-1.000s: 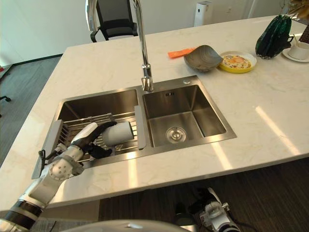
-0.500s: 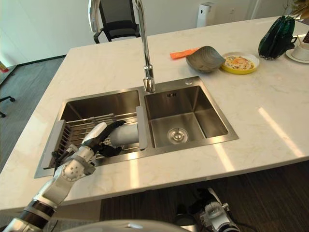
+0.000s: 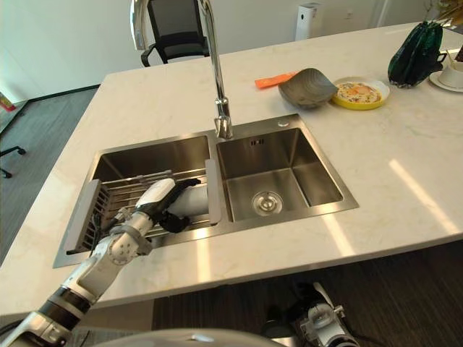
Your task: Place the dishes in the dishwasher.
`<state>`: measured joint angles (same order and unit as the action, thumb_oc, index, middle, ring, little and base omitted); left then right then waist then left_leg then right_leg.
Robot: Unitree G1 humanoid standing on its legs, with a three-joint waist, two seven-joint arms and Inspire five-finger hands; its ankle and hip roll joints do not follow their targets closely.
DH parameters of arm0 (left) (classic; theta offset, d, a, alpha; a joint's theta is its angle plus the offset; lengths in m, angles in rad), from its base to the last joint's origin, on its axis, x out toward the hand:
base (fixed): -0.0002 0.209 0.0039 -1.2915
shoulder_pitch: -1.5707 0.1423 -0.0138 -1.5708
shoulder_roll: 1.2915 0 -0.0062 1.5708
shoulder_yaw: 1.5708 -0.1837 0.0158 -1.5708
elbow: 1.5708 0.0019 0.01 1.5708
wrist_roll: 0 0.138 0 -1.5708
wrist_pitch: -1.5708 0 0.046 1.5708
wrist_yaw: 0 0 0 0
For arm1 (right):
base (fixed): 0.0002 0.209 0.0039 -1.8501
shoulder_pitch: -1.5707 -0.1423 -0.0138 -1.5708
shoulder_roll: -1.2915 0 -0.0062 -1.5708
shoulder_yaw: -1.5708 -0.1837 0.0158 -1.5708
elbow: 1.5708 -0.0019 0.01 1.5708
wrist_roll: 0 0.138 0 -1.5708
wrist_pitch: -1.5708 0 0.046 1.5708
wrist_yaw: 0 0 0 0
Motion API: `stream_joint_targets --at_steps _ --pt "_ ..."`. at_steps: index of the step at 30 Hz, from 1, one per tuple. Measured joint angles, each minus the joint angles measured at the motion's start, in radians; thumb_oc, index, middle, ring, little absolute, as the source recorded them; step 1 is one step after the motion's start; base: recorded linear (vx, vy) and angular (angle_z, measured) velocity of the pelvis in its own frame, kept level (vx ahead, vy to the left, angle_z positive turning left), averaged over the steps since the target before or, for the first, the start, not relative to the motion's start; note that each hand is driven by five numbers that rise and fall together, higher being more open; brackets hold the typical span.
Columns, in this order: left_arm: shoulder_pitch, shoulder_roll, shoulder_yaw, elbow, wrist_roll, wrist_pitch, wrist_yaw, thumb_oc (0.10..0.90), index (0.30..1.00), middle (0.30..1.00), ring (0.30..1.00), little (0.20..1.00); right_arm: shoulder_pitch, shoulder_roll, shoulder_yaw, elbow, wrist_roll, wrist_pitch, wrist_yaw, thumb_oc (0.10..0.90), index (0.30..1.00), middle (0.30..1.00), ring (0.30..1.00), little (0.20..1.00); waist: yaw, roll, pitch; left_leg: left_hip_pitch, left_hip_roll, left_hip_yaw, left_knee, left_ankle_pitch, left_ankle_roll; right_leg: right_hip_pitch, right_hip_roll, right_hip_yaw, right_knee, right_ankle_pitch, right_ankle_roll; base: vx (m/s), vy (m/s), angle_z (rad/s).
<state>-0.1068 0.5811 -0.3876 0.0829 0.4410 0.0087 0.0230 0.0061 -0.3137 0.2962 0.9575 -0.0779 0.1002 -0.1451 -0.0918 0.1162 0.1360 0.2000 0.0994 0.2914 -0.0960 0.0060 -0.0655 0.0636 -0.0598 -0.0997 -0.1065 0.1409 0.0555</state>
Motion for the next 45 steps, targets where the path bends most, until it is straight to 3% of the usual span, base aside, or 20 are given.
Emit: stream_joint_targets --at_steps 11,17,20,26,30,31,32,33,34,35,36,37,38,39,40,41,42,43,44,45 --pt "-0.003 0.042 0.017 0.005 0.081 -0.022 0.094 0.400 0.300 0.300 0.300 0.300 0.007 0.000 -0.001 0.019 0.001 -0.019 -0.024 0.800 0.900 0.900 0.900 0.900 0.002 -0.004 0.002 -0.004 0.002 0.002 0.005 0.001 -0.001 -0.006 0.002 0.001 0.000 0.000 0.000 0.00 -0.009 0.00" --pt "0.051 -0.155 0.341 -0.099 -0.114 -0.058 0.493 0.400 0.300 0.300 0.300 0.300 0.030 0.045 -0.021 0.018 0.004 -0.045 -0.108 0.800 0.900 0.900 0.900 0.900 0.012 -0.034 0.023 -0.007 0.006 -0.005 0.005 0.002 -0.003 -0.007 0.005 -0.008 0.000 -0.003 -0.005 -0.01 -0.045 0.04" --pt "0.054 -0.261 0.488 -0.196 -0.270 -0.078 0.615 0.400 0.300 0.300 0.300 0.300 0.036 0.042 -0.019 -0.010 0.024 -0.038 -0.112 0.800 0.900 0.900 0.900 0.900 0.024 -0.034 0.024 -0.010 0.008 -0.006 0.006 0.002 -0.002 -0.008 0.005 -0.012 0.001 -0.007 -0.004 -0.02 -0.109 0.02" --pt "0.175 -0.336 0.551 -0.293 -0.444 -0.179 0.723 0.400 0.300 0.300 0.300 0.300 0.044 0.013 -0.020 -0.167 0.041 -0.064 -0.130 0.800 0.900 0.900 0.900 0.900 0.073 -0.003 0.053 -0.016 0.011 -0.007 0.012 0.002 -0.002 -0.014 0.008 -0.009 0.000 -0.010 -0.008 -0.11 -0.055 0.00" --pt "0.209 -0.351 0.536 -0.293 -0.479 -0.182 0.721 0.400 0.300 0.300 0.300 0.300 0.022 0.002 -0.031 -0.166 0.043 -0.075 -0.136 0.800 0.900 0.900 0.900 0.900 0.108 0.016 0.085 -0.086 0.010 -0.046 0.054 0.007 -0.008 -0.047 -0.002 -0.043 0.000 -0.003 -0.011 -0.20 -0.039 0.24" --pt "0.207 -0.354 0.530 -0.280 -0.484 -0.180 0.728 0.400 0.300 0.300 0.300 0.300 0.013 0.001 -0.036 -0.140 0.066 -0.073 -0.142 0.800 0.900 0.900 0.900 0.900 0.130 0.025 0.093 -0.109 0.007 -0.075 0.076 0.017 -0.013 -0.050 0.000 -0.056 0.006 0.004 -0.007 -0.55 -0.121 0.44" --pt "0.190 -0.341 0.522 -0.276 -0.470 -0.179 0.731 0.400 0.300 0.300 0.300 0.300 0.009 0.012 -0.041 -0.110 0.086 -0.081 -0.147 0.800 0.900 0.900 0.900 0.900 0.132 0.000 0.096 -0.147 -0.006 -0.154 0.100 0.042 -0.052 -0.073 -0.028 -0.077 0.002 0.001 -0.014 -0.36 -0.107 0.50" --pt "0.175 -0.339 0.523 -0.278 -0.456 -0.181 0.738 0.400 0.300 0.300 0.300 0.300 0.002 0.013 -0.040 -0.104 0.101 -0.081 -0.151 0.800 0.900 0.900 0.900 0.900 0.140 -0.020 0.104 -0.173 -0.023 -0.255 0.091 0.078 -0.102 -0.085 -0.044 -0.087 0.007 0.000 -0.020 -0.53 -0.103 0.78" --pt "0.154 -0.345 0.520 -0.279 -0.447 -0.182 0.754 0.400 0.300 0.300 0.300 0.300 -0.004 0.007 -0.023 -0.094 0.100 -0.079 -0.152 0.800 0.900 0.900 0.900 0.900 0.135 -0.044 0.108 -0.174 -0.022 -0.342 0.020 0.145 -0.175 -0.115 -0.070 -0.128 0.026 0.012 -0.052 -0.37 -0.041 0.85" --pt "0.134 -0.347 0.516 -0.277 -0.448 -0.182 0.762 0.400 0.300 0.300 0.300 0.300 0.002 0.004 -0.019 -0.092 0.100 -0.079 -0.150 0.800 0.900 0.900 0.900 0.900 0.126 -0.055 0.115 -0.172 -0.012 -0.321 0.041 0.138 -0.153 -0.119 -0.089 -0.163 0.020 0.028 -0.059 -0.36 -0.046 0.95" --pt "0.109 -0.345 0.512 -0.274 -0.450 -0.178 0.768 0.400 0.300 0.300 0.300 0.300 0.012 0.003 -0.018 -0.096 0.101 -0.084 -0.150 0.800 0.900 0.900 0.900 0.900 0.116 -0.093 0.122 -0.197 0.025 -0.200 0.193 0.073 -0.138 -0.105 -0.109 -0.203 0.007 0.033 -0.060 -0.17 0.024 0.81" --pt "0.093 -0.340 0.512 -0.277 -0.450 -0.179 0.781 0.400 0.300 0.300 0.300 0.300 0.021 0.008 -0.023 -0.098 0.101 -0.090 -0.150 0.800 0.900 0.900 0.900 0.900 0.093 -0.108 0.113 -0.193 0.082 -0.105 0.330 0.030 -0.149 -0.092 -0.125 -0.245 0.007 0.032 -0.059 -0.16 0.059 0.91" --pt "0.089 -0.331 0.513 -0.277 -0.448 -0.186 0.790 0.400 0.300 0.300 0.300 0.300 0.028 0.009 -0.024 -0.100 0.101 -0.095 -0.155 0.800 0.900 0.900 0.900 0.900 0.066 -0.118 0.103 -0.173 0.125 -0.079 0.371 0.025 -0.154 -0.081 -0.127 -0.274 0.011 0.023 -0.056 -0.32 0.160 0.97" --pt "0.074 -0.311 0.510 -0.279 -0.428 -0.195 0.799 0.400 0.300 0.300 0.300 0.300 0.039 0.003 -0.045 -0.100 0.107 -0.106 -0.171 0.800 0.900 0.900 0.900 0.900 0.022 -0.117 0.090 -0.066 0.215 -0.058 0.390 0.006 -0.197 -0.066 -0.126 -0.315 0.021 0.020 -0.043 -0.23 0.139 1.04" --pt "0.051 -0.302 0.489 -0.274 -0.422 -0.195 0.799 0.400 0.300 0.300 0.300 0.300 0.046 -0.011 -0.068 -0.108 0.120 -0.106 -0.182 0.800 0.900 0.900 0.900 0.900 0.000 -0.114 0.086 -0.021 0.246 -0.048 0.375 0.016 -0.204 -0.059 -0.137 -0.354 0.027 0.027 -0.026 -0.17 0.096 1.14" --pt "-0.004 -0.301 0.427 -0.268 -0.422 -0.194 0.799 0.400 0.300 0.300 0.300 0.300 0.073 -0.034 -0.089 -0.112 0.141 -0.103 -0.189 0.800 0.900 0.900 0.900 0.900 -0.005 -0.111 0.086 0.009 0.265 -0.015 0.393 0.028 -0.192 -0.061 -0.163 -0.381 0.059 0.019 -0.013 -0.12 0.160 1.35" --pt "-0.026 -0.303 0.382 -0.269 -0.420 -0.195 0.801 0.400 0.300 0.300 0.300 0.300 0.093 -0.059 -0.090 -0.114 0.142 -0.105 -0.196 0.800 0.900 0.900 0.900 0.900 -0.032 -0.098 0.066 0.009 0.280 -0.004 0.366 0.100 -0.177 -0.057 -0.178 -0.427 0.071 0.016 0.004 -0.27 0.250 1.43" --pt "-0.040 -0.309 0.346 -0.276 -0.408 -0.201 0.794 0.400 0.300 0.300 0.300 0.300 0.105 -0.094 -0.111 -0.110 0.146 -0.107 -0.204 0.800 0.900 0.900 0.900 0.900 -0.039 -0.081 0.057 0.035 0.280 -0.007 0.302 0.152 -0.187 -0.071 -0.204 -0.441 0.111 0.029 0.027 -0.26 0.398 1.16" --pt "-0.042 -0.306 0.340 -0.275 -0.387 -0.208 0.785 0.400 0.300 0.300 0.300 0.300 0.110 -0.083 -0.159 -0.101 0.161 -0.108 -0.209 0.800 0.900 0.900 0.900 0.900 -0.031 -0.089 0.057 0.069 0.250 -0.019 0.252 0.102 -0.192 -0.086 -0.248 -0.420 0.154 0.036 0.036 -0.21 0.396 1.40" --pt "-0.061 -0.299 0.292 -0.269 -0.390 -0.196 0.780 0.400 0.300 0.300 0.300 0.300 0.135 -0.063 -0.175 -0.070 0.184 -0.116 -0.228 0.800 0.900 0.900 0.900 0.900 -0.050 -0.106 0.036 0.041 0.214 -0.002 0.236 0.020 -0.186 -0.054 -0.320 -0.468 0.179 0.042 0.047 -0.07 0.325 1.73"
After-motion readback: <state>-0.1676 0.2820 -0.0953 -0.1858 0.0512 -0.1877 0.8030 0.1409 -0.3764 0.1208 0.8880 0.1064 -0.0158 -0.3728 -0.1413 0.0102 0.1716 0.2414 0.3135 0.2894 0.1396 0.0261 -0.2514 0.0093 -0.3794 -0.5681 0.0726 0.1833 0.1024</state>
